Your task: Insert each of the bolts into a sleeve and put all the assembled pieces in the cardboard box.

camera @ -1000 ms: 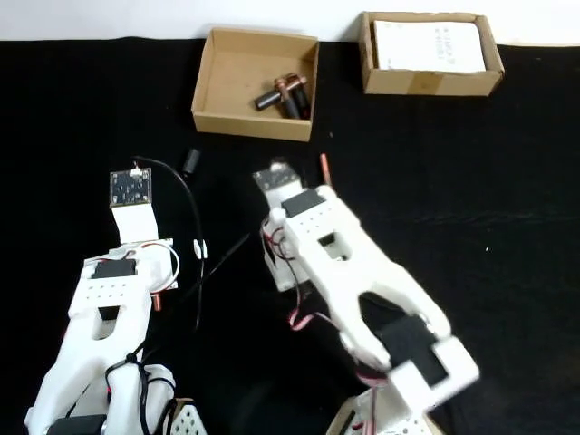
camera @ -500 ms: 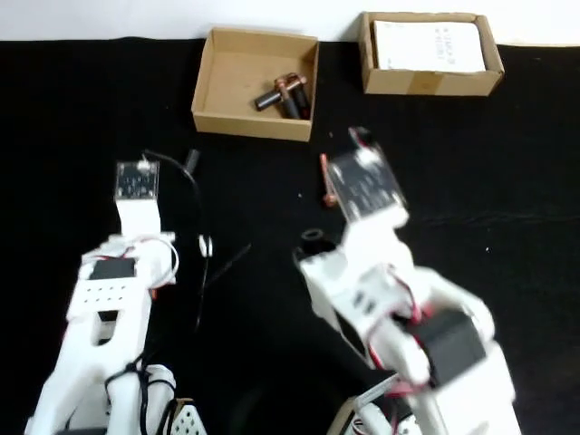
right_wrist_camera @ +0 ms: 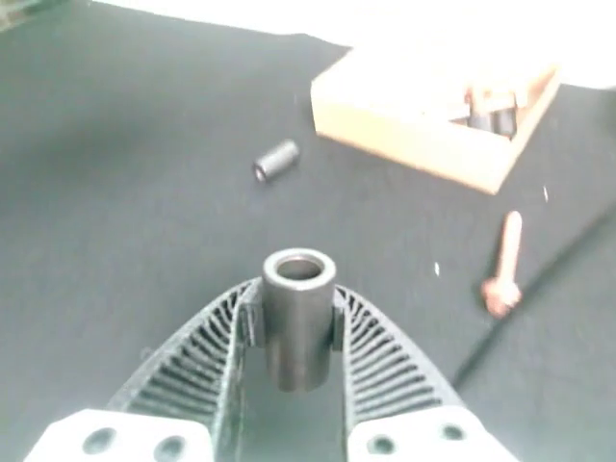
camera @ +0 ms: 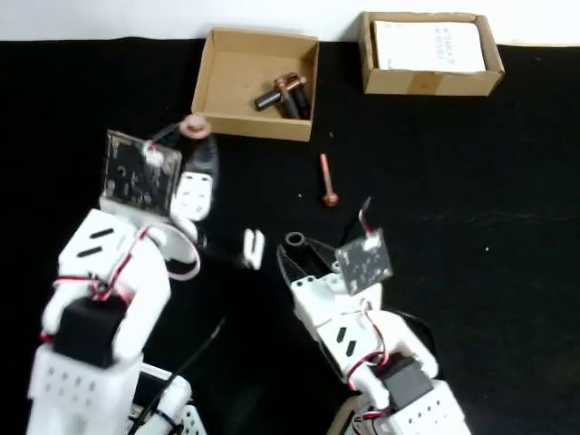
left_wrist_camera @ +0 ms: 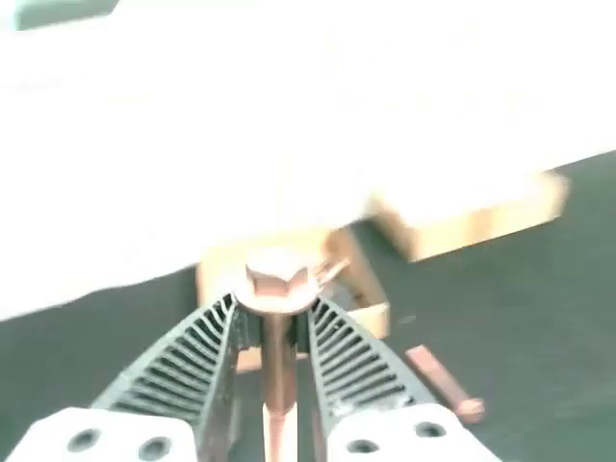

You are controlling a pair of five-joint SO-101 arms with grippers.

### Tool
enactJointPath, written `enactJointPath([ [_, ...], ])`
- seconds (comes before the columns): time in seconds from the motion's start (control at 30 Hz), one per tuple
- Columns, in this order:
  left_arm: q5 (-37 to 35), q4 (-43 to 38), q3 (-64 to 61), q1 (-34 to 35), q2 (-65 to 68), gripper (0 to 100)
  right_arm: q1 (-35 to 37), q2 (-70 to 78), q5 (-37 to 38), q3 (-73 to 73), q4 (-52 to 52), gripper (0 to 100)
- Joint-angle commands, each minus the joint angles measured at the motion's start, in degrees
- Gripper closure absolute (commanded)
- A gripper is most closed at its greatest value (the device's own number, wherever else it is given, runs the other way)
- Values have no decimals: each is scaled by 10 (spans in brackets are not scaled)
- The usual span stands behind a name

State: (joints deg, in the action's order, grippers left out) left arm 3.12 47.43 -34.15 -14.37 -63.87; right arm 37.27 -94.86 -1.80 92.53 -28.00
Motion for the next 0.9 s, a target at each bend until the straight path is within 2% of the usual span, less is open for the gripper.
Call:
enactJointPath([
  [0.0,-78,33,126,-58,-12,991,2,-51,71,92,121,987],
  [0.17,-186,75,206,-70,47,991,2,-88,87,108,175,987],
  [0.27,-214,83,233,-80,76,991,2,-93,74,108,176,987],
  [0.47,-209,82,204,-149,115,991,2,-91,-38,107,131,987],
  [0.67,-206,66,120,-165,133,991,1,-91,-41,107,84,987],
  [0.87,-116,-16,48,-197,147,991,2,-92,-41,107,82,987],
])
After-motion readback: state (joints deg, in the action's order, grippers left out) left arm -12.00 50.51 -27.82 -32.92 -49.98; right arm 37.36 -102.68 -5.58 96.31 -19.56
